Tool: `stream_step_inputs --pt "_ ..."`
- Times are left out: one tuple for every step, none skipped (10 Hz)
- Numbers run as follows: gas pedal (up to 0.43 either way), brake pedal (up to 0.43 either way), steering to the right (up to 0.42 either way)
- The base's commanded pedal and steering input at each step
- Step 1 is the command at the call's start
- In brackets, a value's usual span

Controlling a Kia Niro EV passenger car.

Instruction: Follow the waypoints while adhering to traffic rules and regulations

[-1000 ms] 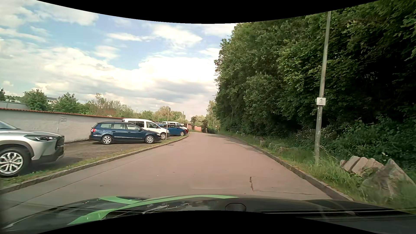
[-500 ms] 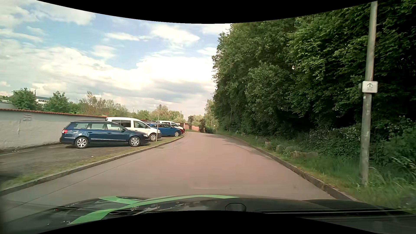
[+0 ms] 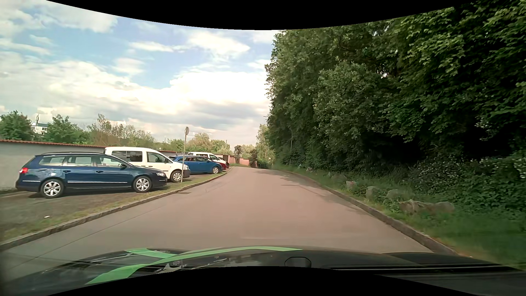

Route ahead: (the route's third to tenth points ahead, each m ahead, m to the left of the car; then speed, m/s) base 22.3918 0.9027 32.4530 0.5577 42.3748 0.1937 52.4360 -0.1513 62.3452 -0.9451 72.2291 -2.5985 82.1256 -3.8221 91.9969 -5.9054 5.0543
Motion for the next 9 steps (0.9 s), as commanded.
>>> stream_step_inputs --pt "0.189 0.000 0.013" --pt "0.189 0.000 0.016" --pt "0.189 0.000 0.017" --pt "0.189 0.000 0.017" --pt "0.189 0.000 0.013" --pt "0.189 0.000 0.010" --pt "0.197 0.000 0.010" --pt "0.197 0.000 0.010" --pt "0.197 0.000 0.009"
